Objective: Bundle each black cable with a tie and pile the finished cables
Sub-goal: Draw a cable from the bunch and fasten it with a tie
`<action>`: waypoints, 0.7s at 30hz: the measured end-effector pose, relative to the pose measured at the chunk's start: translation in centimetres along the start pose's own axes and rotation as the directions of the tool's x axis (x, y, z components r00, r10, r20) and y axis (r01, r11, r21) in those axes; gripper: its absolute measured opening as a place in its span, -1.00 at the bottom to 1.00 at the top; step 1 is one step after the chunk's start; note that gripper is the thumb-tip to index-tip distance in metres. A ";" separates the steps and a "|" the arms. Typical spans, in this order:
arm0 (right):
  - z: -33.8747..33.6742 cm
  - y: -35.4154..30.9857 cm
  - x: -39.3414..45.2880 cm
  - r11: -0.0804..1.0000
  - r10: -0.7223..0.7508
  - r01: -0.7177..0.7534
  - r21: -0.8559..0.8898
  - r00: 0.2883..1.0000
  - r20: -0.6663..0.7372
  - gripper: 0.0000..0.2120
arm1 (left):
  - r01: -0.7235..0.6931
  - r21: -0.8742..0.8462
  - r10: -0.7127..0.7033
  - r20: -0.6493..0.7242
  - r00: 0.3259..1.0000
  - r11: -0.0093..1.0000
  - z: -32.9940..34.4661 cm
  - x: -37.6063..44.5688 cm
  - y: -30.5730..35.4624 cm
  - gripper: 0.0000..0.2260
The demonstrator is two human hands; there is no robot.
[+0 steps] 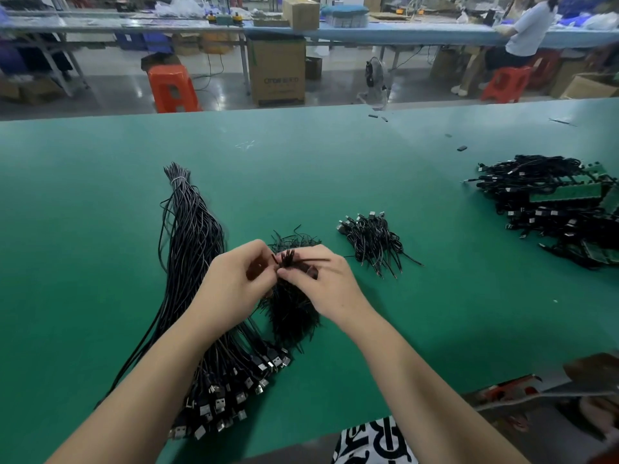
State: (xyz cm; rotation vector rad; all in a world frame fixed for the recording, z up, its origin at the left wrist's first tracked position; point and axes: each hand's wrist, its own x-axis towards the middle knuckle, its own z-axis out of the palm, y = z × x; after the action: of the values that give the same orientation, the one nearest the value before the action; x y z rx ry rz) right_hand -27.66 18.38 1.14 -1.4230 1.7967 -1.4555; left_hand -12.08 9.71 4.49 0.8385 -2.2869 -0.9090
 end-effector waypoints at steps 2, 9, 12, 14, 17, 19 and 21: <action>-0.1 -0.1 0.2 0.987 0.111 -0.118 0.105 0.991 0.070 -0.95 | -0.166 0.153 0.168 -0.001 0.986 0.974 -0.2 -0.2 0.4 -0.89; -0.4 -0.4 0.2 0.897 0.237 -0.295 0.329 0.949 0.207 -0.89 | -0.397 0.333 0.388 0.098 0.917 0.855 -0.2 -0.9 0.1 -0.76; -0.1 -0.6 0.1 0.877 0.233 -0.307 0.371 0.945 0.229 -0.91 | -0.358 0.298 0.358 0.059 0.932 0.885 -0.1 -1.0 -0.2 -0.84; 0.0 -0.7 0.0 0.860 0.222 -0.315 0.401 0.939 0.262 -0.83 | -0.300 0.258 0.309 0.008 0.951 0.918 -0.1 -1.0 -0.5 -0.98; -0.2 -0.8 0.0 0.869 0.172 -0.307 0.387 0.923 0.345 -0.70 | -0.118 0.103 0.125 -0.060 0.990 0.988 -0.3 -0.8 -0.9 -0.89; -0.1 -0.9 0.1 0.886 0.177 -0.292 0.359 0.931 0.320 -0.63 | 0.000 -0.040 -0.001 -0.034 0.999 0.999 -0.4 -0.8 -1.0 -0.85; 0.1 -0.8 0.3 0.911 0.198 -0.262 0.319 0.955 0.219 -0.74 | 0.036 -0.089 -0.038 -0.027 0.999 0.995 -0.3 -0.8 -1.0 -0.84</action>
State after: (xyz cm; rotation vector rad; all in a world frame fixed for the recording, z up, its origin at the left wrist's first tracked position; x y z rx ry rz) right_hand -27.36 18.09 1.94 -1.0869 1.4530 -1.3841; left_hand -10.99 9.53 3.76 0.8523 -2.1961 -1.0012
